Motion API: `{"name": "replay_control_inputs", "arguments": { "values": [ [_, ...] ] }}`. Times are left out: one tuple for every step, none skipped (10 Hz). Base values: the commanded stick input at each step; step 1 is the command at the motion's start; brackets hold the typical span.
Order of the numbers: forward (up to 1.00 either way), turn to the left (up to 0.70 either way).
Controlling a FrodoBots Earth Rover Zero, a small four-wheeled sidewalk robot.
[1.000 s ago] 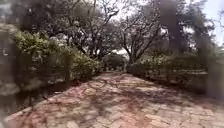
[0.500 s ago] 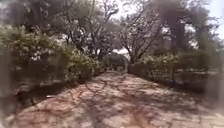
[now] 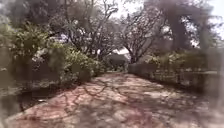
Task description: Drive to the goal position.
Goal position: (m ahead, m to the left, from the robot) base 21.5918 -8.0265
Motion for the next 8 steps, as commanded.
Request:
{"name": "replay_control_inputs", "arguments": {
  "values": [
    [0.70, 0.00],
    [0.70, 0.00],
    [0.70, 0.00],
    [0.70, 0.00],
    [0.70, 0.00],
    [0.70, 0.00],
    [0.70, 0.00],
    [0.70, 0.00]
  ]
}}
